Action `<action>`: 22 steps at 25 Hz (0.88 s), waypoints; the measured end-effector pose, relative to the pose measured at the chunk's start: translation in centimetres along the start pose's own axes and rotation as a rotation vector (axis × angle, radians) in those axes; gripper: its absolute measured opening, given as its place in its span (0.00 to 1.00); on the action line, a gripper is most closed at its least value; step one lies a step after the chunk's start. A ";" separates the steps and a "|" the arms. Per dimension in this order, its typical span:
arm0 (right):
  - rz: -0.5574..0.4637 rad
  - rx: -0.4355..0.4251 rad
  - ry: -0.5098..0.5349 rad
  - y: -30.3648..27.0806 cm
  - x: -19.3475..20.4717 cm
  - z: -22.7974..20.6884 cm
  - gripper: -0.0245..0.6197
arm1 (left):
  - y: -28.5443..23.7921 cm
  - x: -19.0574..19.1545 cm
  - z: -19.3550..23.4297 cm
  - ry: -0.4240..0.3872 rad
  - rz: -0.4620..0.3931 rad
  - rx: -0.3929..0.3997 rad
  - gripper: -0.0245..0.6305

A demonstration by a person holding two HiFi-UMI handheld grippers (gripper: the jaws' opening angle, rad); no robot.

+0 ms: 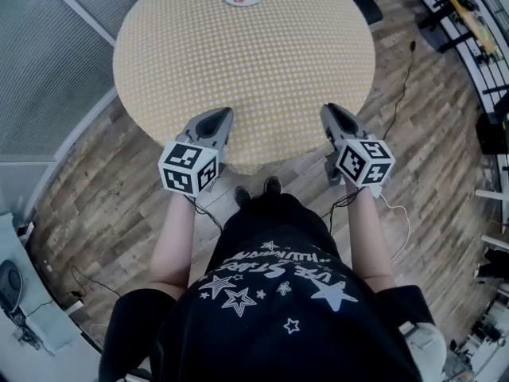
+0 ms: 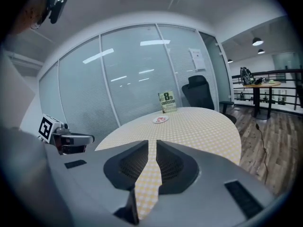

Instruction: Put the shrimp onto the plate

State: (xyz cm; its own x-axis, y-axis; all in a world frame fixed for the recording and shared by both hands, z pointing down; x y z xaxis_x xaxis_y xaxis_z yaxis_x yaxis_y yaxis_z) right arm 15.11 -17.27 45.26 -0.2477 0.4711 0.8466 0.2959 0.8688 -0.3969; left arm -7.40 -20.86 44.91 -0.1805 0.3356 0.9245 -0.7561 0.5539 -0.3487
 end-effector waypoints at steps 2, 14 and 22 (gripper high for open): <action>-0.034 0.013 -0.022 1.9 0.2 -0.7 0.14 | 0.3 0.3 -1.0 -0.009 0.004 0.007 0.05; -0.067 -0.043 -0.090 10.4 3.0 -4.3 0.14 | 2.8 1.2 -10.5 -0.036 0.018 -0.054 0.05; -0.033 -0.152 -0.081 16.2 6.9 -5.2 0.14 | 6.4 3.4 -18.7 -0.047 0.017 -0.164 0.05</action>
State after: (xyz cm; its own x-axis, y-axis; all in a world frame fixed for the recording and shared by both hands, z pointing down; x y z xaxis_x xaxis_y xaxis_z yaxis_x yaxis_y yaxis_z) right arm 23.01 -0.73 46.57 -0.3310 0.4589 0.8245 0.4211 0.8538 -0.3061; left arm -1.08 -1.96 42.99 -0.2243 0.3117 0.9233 -0.6405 0.6669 -0.3808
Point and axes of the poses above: the fingertips, and each gripper's own axes: y backward along the fingers, z to its left, x out of its underside, the point moved 1 cm from there along y, backward along the fingers, and after that the axes turned 5 degrees about -y, right-handed, at the moved point
